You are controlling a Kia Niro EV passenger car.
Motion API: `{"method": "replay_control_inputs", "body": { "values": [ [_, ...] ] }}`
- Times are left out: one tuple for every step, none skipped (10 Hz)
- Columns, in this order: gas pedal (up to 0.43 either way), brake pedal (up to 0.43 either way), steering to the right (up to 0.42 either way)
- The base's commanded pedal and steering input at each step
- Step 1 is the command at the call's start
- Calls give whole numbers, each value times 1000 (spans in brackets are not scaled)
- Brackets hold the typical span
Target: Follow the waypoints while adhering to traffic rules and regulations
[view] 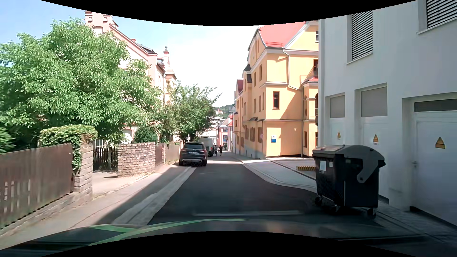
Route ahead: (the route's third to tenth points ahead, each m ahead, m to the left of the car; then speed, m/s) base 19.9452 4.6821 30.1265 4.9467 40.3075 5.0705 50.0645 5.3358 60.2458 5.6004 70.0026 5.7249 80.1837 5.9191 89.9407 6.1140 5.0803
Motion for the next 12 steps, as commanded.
{"method": "replay_control_inputs", "body": {
  "values": [
    [0,122,28],
    [0,122,27],
    [0,128,27],
    [0,128,28],
    [0,128,28],
    [0,134,27],
    [0,140,25],
    [0,146,24],
    [0,146,21],
    [0,146,18],
    [0,152,16],
    [0,159,9]
  ]
}}
